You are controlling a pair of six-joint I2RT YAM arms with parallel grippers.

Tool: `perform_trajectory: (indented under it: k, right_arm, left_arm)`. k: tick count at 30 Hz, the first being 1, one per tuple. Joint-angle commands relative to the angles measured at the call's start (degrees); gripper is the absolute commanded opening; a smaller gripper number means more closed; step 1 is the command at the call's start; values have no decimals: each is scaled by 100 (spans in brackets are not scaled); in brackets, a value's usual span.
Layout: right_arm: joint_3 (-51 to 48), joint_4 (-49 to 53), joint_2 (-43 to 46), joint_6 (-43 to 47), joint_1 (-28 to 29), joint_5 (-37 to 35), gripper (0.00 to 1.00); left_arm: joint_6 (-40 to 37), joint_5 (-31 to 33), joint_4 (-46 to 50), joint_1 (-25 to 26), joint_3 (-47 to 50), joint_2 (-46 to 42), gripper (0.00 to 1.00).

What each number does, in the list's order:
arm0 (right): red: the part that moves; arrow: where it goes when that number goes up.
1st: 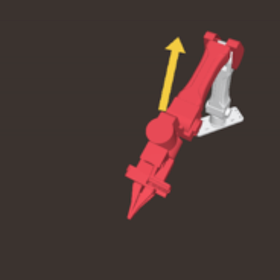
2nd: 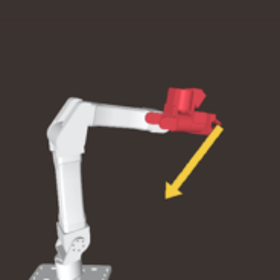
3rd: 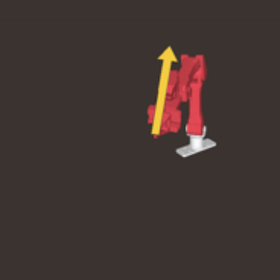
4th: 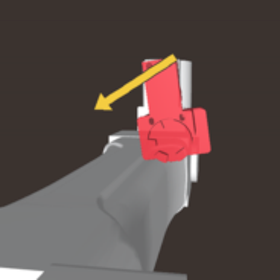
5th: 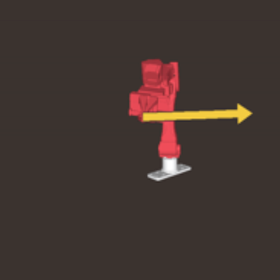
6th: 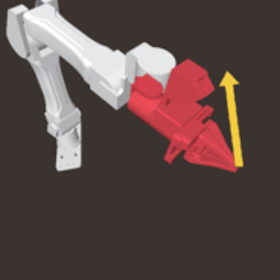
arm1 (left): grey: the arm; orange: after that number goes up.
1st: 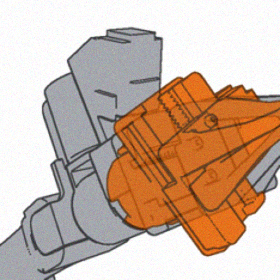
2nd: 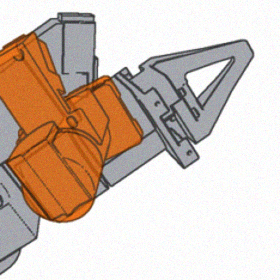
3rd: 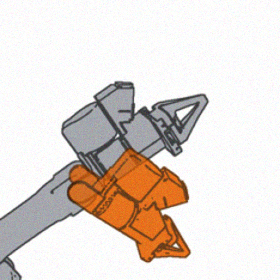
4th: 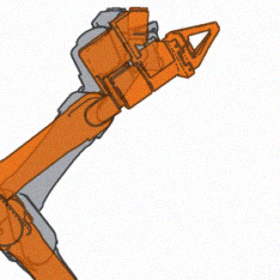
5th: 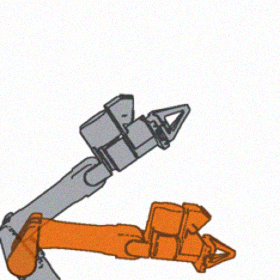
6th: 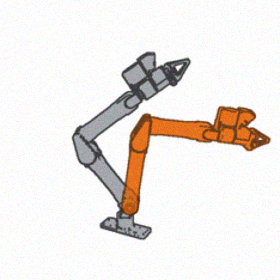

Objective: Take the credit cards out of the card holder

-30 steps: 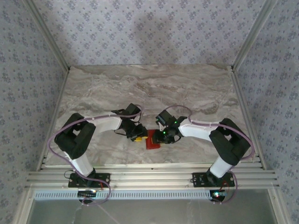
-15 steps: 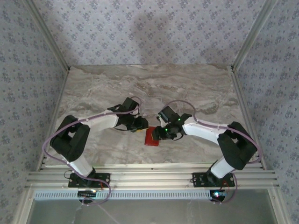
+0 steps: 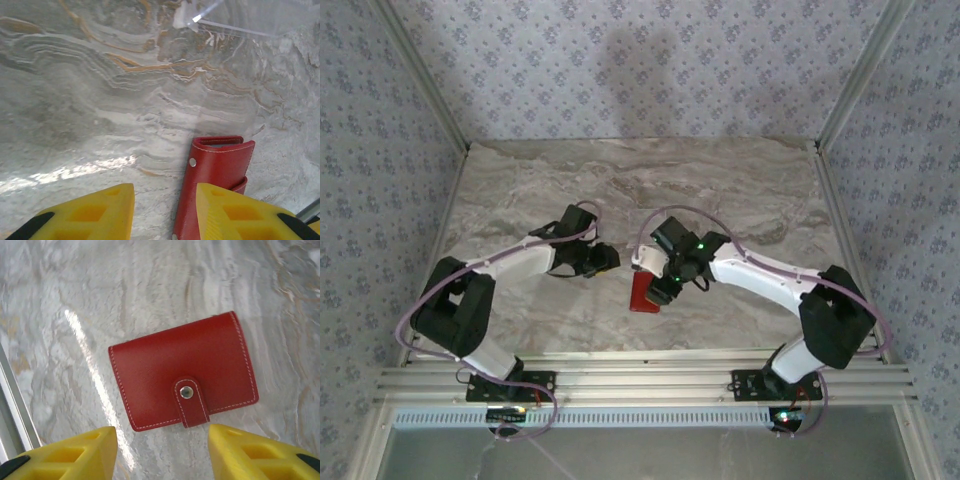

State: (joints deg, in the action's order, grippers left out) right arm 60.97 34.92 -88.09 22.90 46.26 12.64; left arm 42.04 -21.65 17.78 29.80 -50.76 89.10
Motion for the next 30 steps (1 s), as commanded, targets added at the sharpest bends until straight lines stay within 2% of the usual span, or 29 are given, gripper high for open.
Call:
perform_trajectory:
  k: [1, 11, 21, 25, 30]
  right_arm:
    - [469, 580, -455, 1449, -17, -84, 51]
    - [916, 493, -1316, 1599, 23, -271, 51]
    - [530, 2, -1601, 1594, -5, -371, 50]
    - [337, -317, -1601, 1659, -14, -434, 46]
    - [176, -575, -1491, 1706, -82, -290, 33]
  left_arm:
    - [28, -138, -97, -83, 121, -307, 37]
    - [74, -172, -135, -221, 326, -537, 36]
    - [190, -352, -253, -216, 306, -423, 34]
    - [275, -450, -299, -122, 233, -334, 35]
    - [418, -534, -397, 141, 54, -90, 33]
